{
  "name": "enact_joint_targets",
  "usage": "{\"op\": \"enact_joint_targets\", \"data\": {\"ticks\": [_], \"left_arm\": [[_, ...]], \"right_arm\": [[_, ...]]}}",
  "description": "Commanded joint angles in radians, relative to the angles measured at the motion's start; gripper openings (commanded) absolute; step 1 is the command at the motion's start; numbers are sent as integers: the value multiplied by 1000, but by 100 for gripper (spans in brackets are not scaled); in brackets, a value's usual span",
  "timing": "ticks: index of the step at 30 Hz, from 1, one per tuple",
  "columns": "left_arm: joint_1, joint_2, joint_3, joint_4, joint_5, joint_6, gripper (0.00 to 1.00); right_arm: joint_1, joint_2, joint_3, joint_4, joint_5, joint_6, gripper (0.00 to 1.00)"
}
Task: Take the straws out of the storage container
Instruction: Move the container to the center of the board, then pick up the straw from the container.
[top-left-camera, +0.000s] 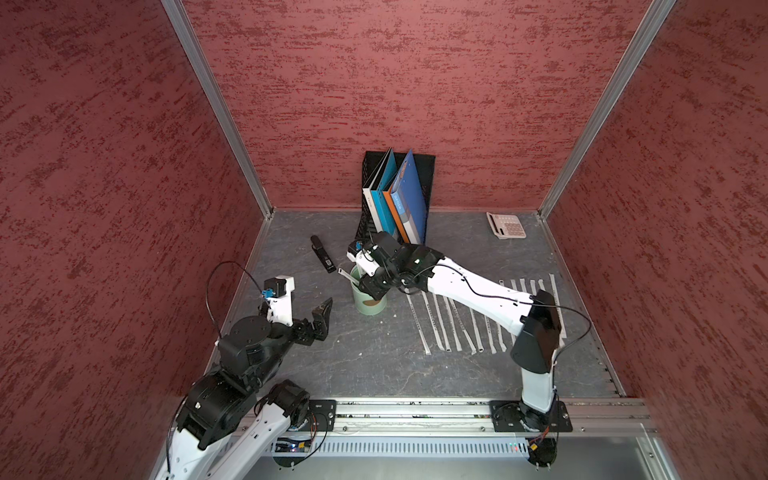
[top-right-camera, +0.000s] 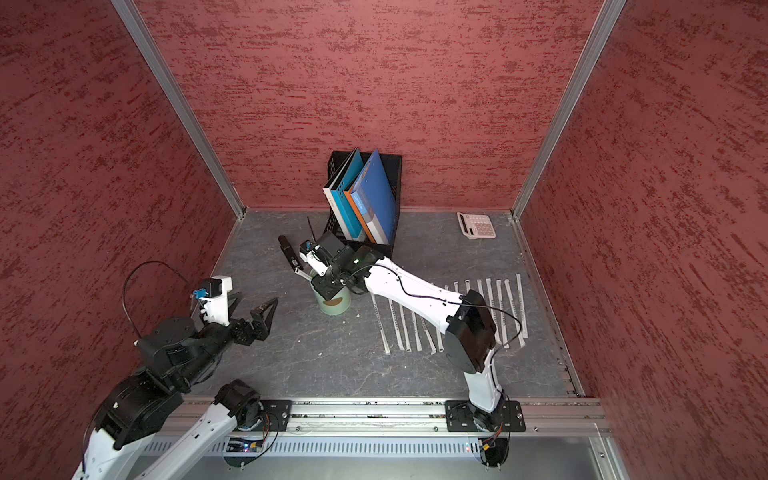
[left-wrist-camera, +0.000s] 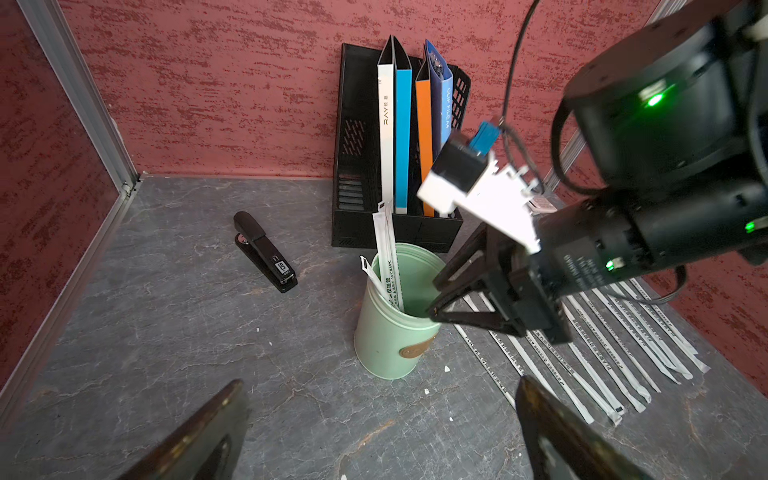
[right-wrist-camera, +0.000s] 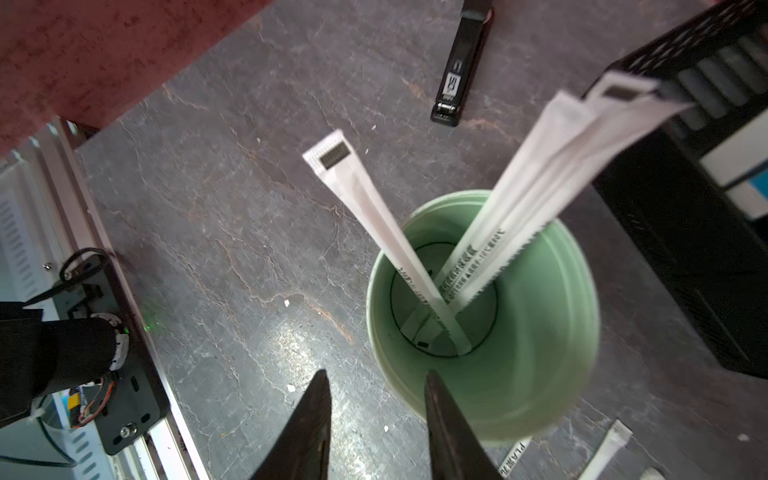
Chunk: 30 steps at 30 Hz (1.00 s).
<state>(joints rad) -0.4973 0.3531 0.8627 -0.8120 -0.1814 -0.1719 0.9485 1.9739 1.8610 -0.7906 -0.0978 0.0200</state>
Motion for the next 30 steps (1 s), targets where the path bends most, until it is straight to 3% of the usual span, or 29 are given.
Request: {"op": "enact_joint_targets", "data": {"ticks": [1,18,21,24,30], "left_arm": [[10,-10,-13,3,-7,-12,99],[9,-7,-13,3,0,-12,99],[9,-8,-14,2,0,-11,100],[9,-8,-14,3,-1,-10,99],[9,-6,-15,4,0,-9,100]], "right_arm": [[13,19,70,44,8,-27,35],[24,207,255,39,12,-24,34],[24,225,277,37,24,-23,29],[23,231,288,37,36,-17,18],[23,187,275,51,58,-13,11]]}}
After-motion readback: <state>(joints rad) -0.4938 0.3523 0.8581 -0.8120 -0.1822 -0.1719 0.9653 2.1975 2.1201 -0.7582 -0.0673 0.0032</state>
